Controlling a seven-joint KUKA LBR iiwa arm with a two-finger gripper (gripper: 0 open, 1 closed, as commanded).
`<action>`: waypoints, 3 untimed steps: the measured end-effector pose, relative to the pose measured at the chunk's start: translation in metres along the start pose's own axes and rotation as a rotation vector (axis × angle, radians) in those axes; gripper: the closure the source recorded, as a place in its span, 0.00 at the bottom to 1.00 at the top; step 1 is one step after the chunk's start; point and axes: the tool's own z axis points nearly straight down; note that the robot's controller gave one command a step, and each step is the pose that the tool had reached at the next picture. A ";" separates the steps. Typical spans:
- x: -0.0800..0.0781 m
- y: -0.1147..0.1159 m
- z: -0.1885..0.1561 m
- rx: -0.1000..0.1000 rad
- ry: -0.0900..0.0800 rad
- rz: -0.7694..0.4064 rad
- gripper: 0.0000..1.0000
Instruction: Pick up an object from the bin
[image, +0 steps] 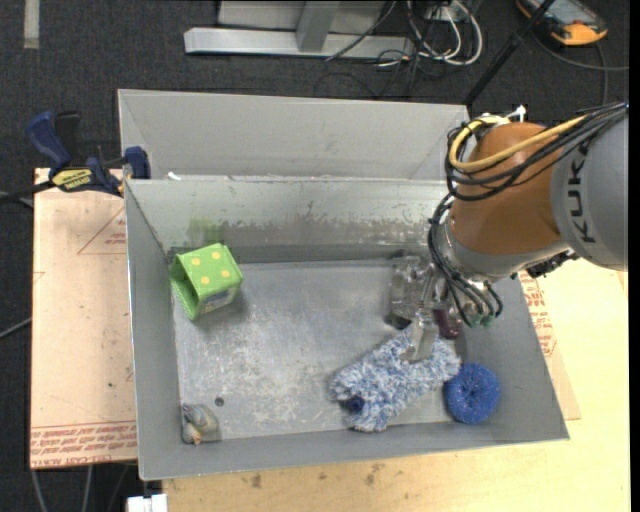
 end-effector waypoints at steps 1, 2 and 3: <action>0.000 0.000 0.000 0.000 0.000 0.000 0.00; 0.011 0.004 0.026 0.001 -0.007 -0.071 0.00; 0.033 0.001 0.084 0.000 -0.005 -0.249 0.00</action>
Offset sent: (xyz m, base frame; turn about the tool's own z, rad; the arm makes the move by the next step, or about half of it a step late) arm -0.0416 0.0121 -0.0887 -0.2321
